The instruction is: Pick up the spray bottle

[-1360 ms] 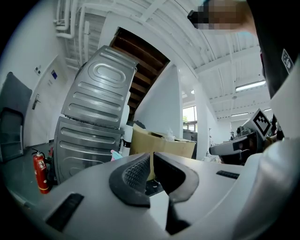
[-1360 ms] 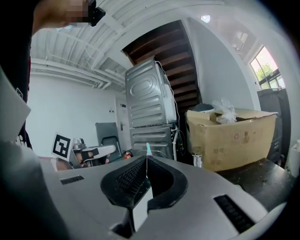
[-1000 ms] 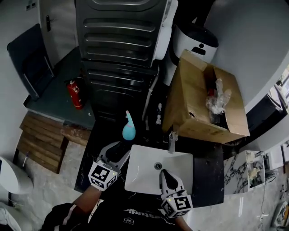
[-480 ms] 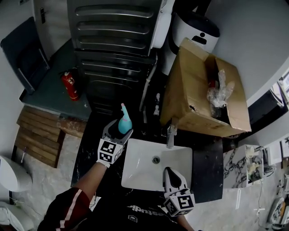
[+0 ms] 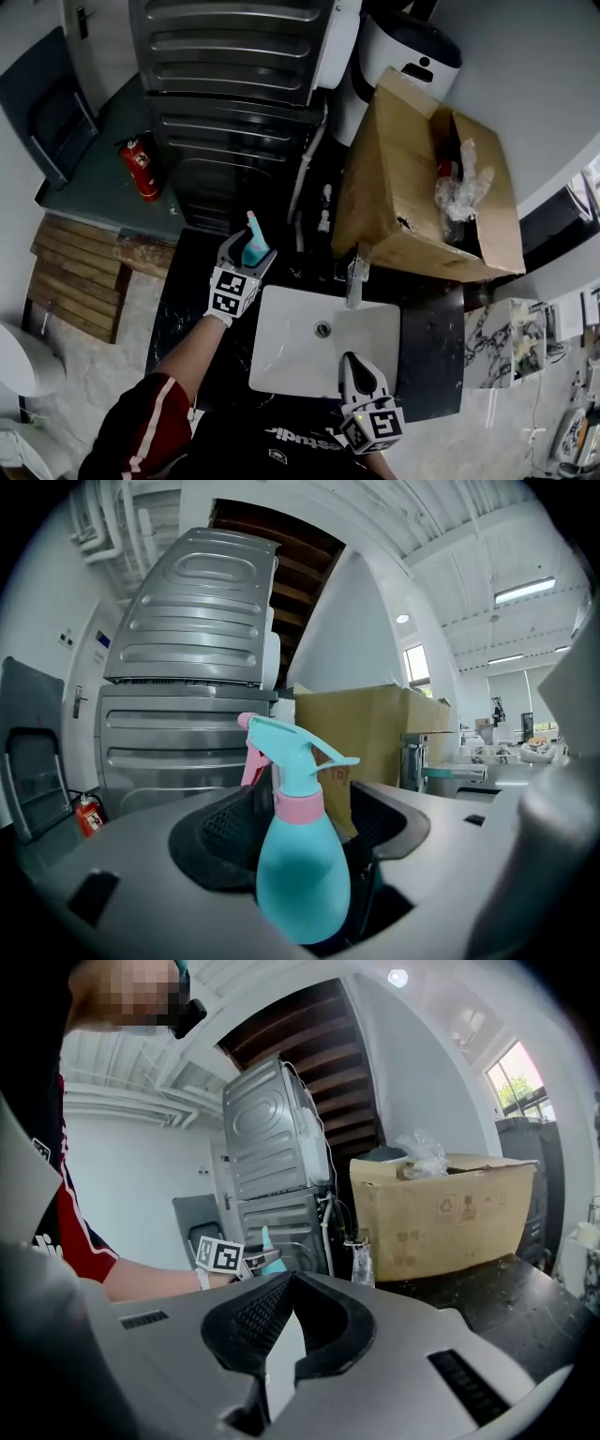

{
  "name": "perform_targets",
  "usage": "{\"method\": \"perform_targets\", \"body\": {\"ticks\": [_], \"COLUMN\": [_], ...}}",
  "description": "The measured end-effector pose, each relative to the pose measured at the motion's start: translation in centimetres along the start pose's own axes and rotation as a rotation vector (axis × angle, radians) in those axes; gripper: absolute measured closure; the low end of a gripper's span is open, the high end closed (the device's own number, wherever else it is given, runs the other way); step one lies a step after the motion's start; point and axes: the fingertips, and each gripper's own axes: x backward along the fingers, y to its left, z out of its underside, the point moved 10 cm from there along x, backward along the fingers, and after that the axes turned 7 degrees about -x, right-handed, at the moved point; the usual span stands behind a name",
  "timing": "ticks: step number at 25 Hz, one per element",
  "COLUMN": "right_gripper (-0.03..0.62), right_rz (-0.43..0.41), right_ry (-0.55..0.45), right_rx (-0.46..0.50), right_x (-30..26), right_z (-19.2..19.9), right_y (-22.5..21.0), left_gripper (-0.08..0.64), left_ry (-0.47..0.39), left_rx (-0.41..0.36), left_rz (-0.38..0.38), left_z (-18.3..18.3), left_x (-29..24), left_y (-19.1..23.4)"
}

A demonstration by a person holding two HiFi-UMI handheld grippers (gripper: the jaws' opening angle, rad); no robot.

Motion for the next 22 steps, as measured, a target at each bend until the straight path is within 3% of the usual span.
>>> {"method": "perform_targets", "body": {"ticks": [2, 5, 15, 22], "right_gripper": [0.555, 0.555, 0.555, 0.555], "right_rz": [0.007, 0.004, 0.010, 0.006], "right_ry": [0.026, -0.002, 0.008, -0.015], "right_rx": [0.028, -0.005, 0.016, 0.013], "right_x": [0.1, 0.1, 0.5, 0.6], "right_z": [0.1, 0.1, 0.1, -0.1], "right_y": [-0.2, -0.3, -0.7, -0.9], "left_gripper": [0.244, 0.250, 0.392, 0.402], "left_ry": [0.006, 0.013, 0.006, -0.024], "left_rx": [-0.006, 0.007, -0.005, -0.017], "left_rz": [0.008, -0.008, -0.046, -0.043], "left_z": [0.0, 0.1, -0.6, -2.1], "left_x": [-0.8, -1.2, -0.8, 1.5], "left_y": [-0.1, 0.0, 0.5, -0.2]}}
